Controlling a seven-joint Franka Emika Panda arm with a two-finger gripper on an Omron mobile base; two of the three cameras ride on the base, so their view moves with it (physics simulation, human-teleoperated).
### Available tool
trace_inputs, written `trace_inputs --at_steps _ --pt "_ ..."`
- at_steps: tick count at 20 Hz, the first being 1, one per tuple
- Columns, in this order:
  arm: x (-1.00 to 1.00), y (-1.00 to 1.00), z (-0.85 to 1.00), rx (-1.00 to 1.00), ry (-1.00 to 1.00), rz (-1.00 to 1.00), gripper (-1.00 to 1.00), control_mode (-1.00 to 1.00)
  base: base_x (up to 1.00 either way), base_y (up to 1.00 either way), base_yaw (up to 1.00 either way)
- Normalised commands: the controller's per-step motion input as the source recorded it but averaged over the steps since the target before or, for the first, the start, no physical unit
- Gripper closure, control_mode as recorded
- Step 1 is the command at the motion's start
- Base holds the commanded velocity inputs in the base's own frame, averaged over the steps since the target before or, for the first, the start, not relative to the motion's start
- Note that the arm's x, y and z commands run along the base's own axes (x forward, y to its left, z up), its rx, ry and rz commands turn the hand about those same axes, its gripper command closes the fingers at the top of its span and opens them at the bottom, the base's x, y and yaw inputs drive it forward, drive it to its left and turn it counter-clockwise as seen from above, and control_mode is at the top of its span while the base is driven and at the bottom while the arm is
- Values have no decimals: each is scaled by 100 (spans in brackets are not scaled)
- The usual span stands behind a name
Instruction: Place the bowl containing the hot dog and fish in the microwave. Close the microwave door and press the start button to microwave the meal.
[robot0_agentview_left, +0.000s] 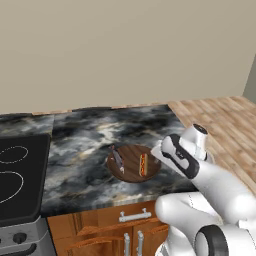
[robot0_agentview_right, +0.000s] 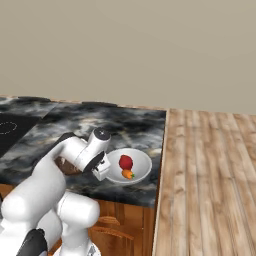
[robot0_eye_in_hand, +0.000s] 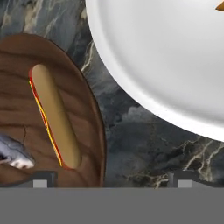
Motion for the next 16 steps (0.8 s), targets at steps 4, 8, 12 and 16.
trace_inputs --at_steps 4,8,12,16 --pt "19 12 -35 0 0 -2 -100 -100 0 0 0" --pt "20 13 -33 0 0 -2 -100 -100 0 0 0" --pt "18 14 -32 0 0 -3 -100 -100 0 0 0" --pt "15 11 -28 0 0 -2 -100 -100 0 0 0"
